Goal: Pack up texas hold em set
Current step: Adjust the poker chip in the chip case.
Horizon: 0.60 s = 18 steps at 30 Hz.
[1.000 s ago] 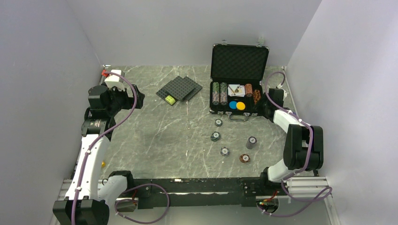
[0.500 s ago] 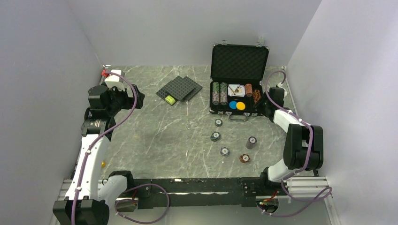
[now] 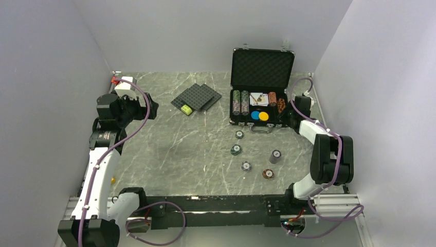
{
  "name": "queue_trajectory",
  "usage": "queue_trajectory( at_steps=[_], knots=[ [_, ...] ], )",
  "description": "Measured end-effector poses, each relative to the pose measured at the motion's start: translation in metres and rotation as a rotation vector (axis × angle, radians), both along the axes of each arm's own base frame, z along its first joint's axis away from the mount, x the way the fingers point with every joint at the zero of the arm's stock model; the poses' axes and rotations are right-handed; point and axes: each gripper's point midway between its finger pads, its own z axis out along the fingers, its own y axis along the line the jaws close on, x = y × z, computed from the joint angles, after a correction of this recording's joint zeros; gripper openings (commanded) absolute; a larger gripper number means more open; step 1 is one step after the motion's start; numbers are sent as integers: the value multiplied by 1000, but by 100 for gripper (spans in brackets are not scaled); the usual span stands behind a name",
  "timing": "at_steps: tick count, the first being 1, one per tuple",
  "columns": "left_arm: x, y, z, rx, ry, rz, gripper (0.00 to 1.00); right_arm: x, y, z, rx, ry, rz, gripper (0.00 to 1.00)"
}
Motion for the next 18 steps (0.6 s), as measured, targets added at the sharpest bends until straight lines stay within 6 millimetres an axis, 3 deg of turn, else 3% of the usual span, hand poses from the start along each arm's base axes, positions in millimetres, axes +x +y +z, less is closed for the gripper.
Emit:
queue_trajectory(
  at_steps=[18],
  knots=[
    [0, 0, 0, 0, 0, 0, 98, 3, -4, -12, 2, 18, -32, 51]
  ],
)
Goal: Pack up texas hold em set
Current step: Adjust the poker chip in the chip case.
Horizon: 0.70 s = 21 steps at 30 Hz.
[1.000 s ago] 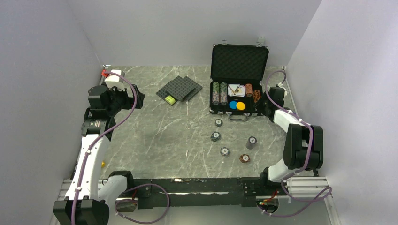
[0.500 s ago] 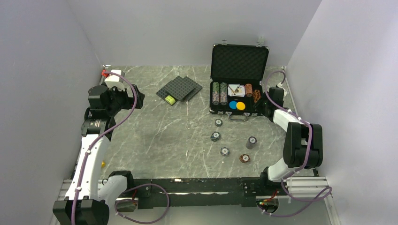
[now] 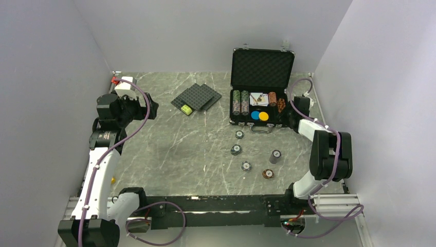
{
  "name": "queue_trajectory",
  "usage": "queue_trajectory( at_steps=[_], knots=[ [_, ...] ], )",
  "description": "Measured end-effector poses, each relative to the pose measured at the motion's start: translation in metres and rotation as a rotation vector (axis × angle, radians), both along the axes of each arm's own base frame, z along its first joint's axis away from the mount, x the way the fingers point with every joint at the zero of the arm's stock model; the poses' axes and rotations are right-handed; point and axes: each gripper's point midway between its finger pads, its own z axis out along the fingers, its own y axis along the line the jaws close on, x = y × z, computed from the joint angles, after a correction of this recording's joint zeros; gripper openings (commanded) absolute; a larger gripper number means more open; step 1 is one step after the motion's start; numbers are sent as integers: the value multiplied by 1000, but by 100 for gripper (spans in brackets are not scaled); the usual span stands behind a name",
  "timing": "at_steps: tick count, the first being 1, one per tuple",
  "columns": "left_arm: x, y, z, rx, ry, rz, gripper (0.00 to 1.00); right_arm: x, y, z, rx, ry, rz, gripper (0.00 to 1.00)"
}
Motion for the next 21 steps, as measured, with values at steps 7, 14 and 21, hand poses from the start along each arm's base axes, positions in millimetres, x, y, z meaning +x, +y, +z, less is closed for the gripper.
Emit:
queue_trajectory(
  at_steps=[7, 14, 21],
  knots=[
    [0, 0, 0, 0, 0, 0, 98, 11, -1, -4, 4, 16, -15, 54],
    [0, 0, 0, 0, 0, 0, 98, 18, -3, -8, 17, 29, -40, 55],
    [0, 0, 0, 0, 0, 0, 98, 30, -4, -12, 30, 19, -64, 55]
  ],
)
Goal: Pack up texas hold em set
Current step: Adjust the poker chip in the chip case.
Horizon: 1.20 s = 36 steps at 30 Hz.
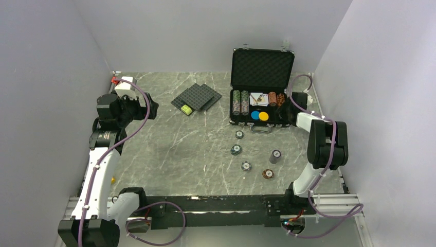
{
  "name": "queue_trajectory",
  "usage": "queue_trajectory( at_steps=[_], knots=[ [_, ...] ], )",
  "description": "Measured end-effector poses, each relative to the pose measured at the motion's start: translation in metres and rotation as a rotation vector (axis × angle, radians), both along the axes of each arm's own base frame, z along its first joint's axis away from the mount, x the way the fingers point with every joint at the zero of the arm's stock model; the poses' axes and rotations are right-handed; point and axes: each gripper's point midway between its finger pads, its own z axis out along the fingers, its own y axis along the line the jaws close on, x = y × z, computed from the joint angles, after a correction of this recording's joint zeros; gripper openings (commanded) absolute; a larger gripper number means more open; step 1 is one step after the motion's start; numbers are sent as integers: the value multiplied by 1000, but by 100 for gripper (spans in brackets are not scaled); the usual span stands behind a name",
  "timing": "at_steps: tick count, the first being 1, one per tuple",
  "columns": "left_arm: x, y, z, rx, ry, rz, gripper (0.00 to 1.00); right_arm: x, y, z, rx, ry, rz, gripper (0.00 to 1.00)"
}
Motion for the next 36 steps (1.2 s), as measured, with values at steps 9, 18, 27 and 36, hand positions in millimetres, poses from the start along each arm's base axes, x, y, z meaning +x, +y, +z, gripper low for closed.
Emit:
queue_trajectory(
  at_steps=[9, 18, 27, 36],
  knots=[
    [0, 0, 0, 0, 1, 0, 98, 18, -1, -5, 10, -8, -14, 55],
    [0, 0, 0, 0, 1, 0, 98, 33, -2, -7, 20, 14, -17, 55],
    [0, 0, -1, 0, 2, 1, 98, 50, -9, -6, 16, 7, -30, 56],
    [1, 0, -2, 0, 7, 1, 98, 50, -5, -2, 30, -32, -18, 71]
  ],
)
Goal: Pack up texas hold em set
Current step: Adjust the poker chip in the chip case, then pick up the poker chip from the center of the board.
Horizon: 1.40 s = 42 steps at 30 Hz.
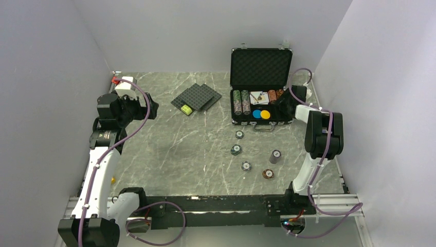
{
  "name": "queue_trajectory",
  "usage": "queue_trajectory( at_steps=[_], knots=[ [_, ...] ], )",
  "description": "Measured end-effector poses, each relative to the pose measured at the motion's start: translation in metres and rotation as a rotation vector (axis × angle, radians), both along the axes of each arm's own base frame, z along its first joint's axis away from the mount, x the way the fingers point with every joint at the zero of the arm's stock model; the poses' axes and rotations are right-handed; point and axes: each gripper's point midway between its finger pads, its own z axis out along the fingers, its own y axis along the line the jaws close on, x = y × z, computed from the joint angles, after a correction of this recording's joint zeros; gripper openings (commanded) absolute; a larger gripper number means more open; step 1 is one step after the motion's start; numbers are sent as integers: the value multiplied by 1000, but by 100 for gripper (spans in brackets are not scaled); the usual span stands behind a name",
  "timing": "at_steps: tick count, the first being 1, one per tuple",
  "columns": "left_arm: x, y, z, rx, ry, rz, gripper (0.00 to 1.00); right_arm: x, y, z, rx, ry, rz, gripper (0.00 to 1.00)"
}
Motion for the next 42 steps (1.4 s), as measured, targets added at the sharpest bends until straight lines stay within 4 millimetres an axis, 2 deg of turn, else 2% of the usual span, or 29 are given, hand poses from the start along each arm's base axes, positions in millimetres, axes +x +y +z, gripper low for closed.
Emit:
queue_trajectory(
  at_steps=[6, 15, 19, 25, 28, 31, 34, 36, 40, 42],
  knots=[
    [0, 0, 0, 0, 0, 0, 98, -10, -3, 8, -11, -13, -8, 79],
    [0, 0, 0, 0, 0, 0, 98, -12, -13, 49, -63, -87, -24, 82],
    [0, 0, 0, 0, 0, 0, 98, -20, -12, 62, -85, -98, -1, 82],
    [0, 0, 0, 0, 0, 0, 98, -61, 3, 79, -113, -55, 132, 82],
    [0, 0, 0, 0, 0, 0, 98, -91, 11, 91, -135, -16, 208, 82],
    [0, 0, 0, 0, 0, 0, 98, -123, 21, 95, -151, 43, 266, 82],
    [0, 0, 0, 0, 0, 0, 98, -154, 36, 85, -147, 130, 322, 81],
    [0, 0, 0, 0, 0, 0, 98, -176, 54, 73, -143, 210, 383, 81],
    [0, 0, 0, 0, 0, 0, 98, -208, 86, 52, -153, 360, 509, 81],
    [0, 0, 0, 0, 0, 0, 98, -219, 89, 42, -172, 430, 530, 81]
  ],
)
